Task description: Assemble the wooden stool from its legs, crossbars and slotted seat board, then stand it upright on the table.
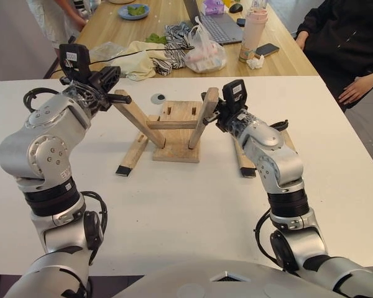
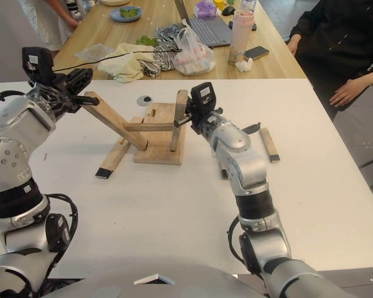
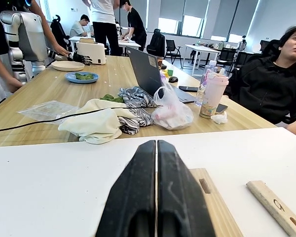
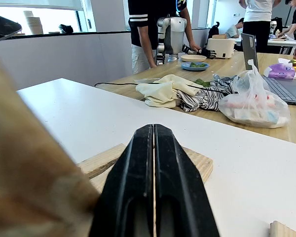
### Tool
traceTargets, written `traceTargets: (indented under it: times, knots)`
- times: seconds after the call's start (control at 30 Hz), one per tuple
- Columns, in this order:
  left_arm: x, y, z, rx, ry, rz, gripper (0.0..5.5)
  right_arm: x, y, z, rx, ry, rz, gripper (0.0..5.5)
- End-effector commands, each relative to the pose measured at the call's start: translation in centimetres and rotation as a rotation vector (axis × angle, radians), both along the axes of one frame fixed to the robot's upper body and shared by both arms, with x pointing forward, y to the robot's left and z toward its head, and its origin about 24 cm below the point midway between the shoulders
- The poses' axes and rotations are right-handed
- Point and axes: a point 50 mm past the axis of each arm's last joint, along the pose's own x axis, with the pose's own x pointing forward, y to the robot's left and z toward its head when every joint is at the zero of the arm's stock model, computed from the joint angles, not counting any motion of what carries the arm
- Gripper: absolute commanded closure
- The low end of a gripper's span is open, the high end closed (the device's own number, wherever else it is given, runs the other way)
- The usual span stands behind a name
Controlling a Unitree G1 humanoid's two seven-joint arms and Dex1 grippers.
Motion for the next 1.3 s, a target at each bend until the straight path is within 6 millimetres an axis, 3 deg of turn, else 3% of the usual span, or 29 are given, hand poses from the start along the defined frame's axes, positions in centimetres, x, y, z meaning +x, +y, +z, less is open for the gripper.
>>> traceTargets:
  times: [0.03, 0.13, 0.5, 0.67, 0.8, 0.97, 1.2, 1.3]
  knots:
    - [-0.5, 2.0, 0.3, 0.043, 0.036, 0.025, 5.5, 0.2, -0.1, 0.2, -0.036, -0.008, 0.021, 5.48]
    - [-1.0, 2.8, 0.0, 0.081, 0.086, 0.011, 5.5, 0.3, -0.3, 0.1, -0.041, -0.007, 0.015, 5.48]
    - [-0.9, 2.9, -1.9, 0.129, 0.161, -0.002, 5.5, 0.5, 0.1, 0.3, -0.055, -0.021, 0.033, 5.48]
    - [-1.1, 2.1, -3.4, 0.108, 0.2, -0.029, 5.5, 0.2, 0.3, 0.1, -0.055, -0.016, 0.041, 5.48]
    - [-0.2, -0.3, -3.8, 0.039, 0.176, -0.073, 5.5, 0.0, 1.3, 0.3, -0.064, -0.021, 0.094, 5.48]
    - [1.8, -1.0, -4.5, 0.026, 0.164, -0.038, 5.5, -0.8, 3.8, 1.2, -0.073, -0.042, 0.204, 5.48]
    - [7.0, -0.5, -5.5, 0.066, 0.161, 0.014, 5.5, -2.1, 9.1, 2.7, -0.087, -0.104, 0.407, 5.48]
    - [9.1, -1.3, -5.9, 0.071, 0.161, 0.005, 5.5, -1.6, 10.0, 2.9, -0.096, -0.123, 0.417, 5.48]
